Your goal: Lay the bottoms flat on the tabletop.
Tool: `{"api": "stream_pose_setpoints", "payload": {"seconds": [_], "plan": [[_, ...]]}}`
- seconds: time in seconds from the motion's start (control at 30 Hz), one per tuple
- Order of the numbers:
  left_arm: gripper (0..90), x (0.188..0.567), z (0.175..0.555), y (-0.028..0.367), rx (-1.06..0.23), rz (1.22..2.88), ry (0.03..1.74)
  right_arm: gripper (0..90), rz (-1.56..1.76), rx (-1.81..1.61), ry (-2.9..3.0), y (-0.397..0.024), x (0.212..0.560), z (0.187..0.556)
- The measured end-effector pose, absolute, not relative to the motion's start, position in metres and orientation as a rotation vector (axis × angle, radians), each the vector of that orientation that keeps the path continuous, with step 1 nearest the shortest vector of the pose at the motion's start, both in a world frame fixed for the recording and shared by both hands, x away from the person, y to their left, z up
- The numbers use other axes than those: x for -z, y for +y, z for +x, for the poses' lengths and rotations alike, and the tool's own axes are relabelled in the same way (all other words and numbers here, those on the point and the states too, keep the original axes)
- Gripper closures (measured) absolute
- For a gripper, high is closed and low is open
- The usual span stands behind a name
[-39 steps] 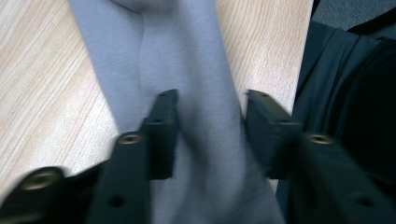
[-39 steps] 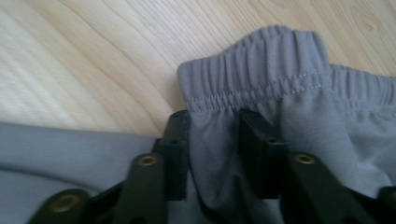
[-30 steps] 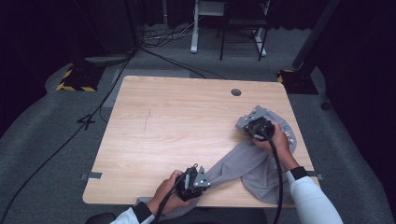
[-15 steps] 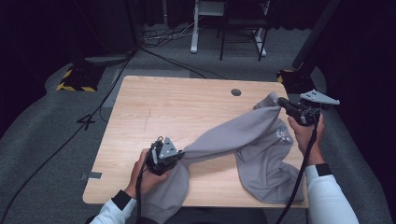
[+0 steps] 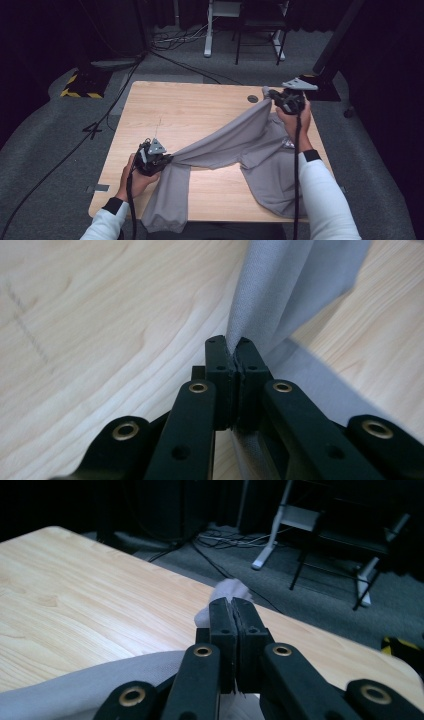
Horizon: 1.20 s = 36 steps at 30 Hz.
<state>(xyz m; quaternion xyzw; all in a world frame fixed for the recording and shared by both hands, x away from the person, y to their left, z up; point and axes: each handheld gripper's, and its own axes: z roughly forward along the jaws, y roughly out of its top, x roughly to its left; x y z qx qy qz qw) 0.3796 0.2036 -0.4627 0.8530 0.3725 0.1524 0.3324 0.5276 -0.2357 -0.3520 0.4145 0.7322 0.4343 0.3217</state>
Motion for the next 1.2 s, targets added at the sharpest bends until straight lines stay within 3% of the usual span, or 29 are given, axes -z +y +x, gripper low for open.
{"api": "stream_pose_setpoints", "payload": {"seconds": [0.07,0.17,0.27,0.5,0.73,0.77,0.93,1.0,1.03,1.2], "plan": [[86.9,0.469,0.381,0.212,-0.361,2.242,1.005,81.7,1.043,-1.098,1.958,-0.209,0.353,0.538],[86.8,0.474,0.378,0.221,-0.348,2.257,1.03,56.0,1.022,-1.048,1.983,-0.182,0.357,0.549],[86.6,0.48,0.37,0.229,-0.315,2.274,1.041,47.8,1.031,-0.982,2.076,-0.17,0.362,0.554],[75.4,0.479,0.351,0.229,-0.252,2.297,0.98,44.3,1.064,-0.961,2.209,-0.205,0.391,0.54],[33.7,0.474,0.349,0.206,-0.228,2.255,0.938,41.3,1.084,-0.809,2.381,-0.25,0.445,0.5],[31.0,0.472,0.351,0.201,-0.232,2.255,0.909,41.6,1.062,-0.809,2.386,-0.254,0.447,0.493],[25.3,0.472,0.372,0.181,-0.196,2.216,0.869,40.2,0.986,-0.87,2.487,-0.266,0.463,0.448],[25.4,0.477,0.387,0.173,-0.112,2.178,0.855,40.6,0.999,-0.812,2.524,-0.265,0.472,0.441],[25.7,0.479,0.393,0.168,-0.103,2.194,0.848,43.2,1.038,-0.807,2.546,-0.266,0.476,0.439],[28.4,0.489,0.417,0.145,-0.078,2.242,0.869,39.0,1.214,-0.831,2.464,-0.275,0.483,0.446]]}}
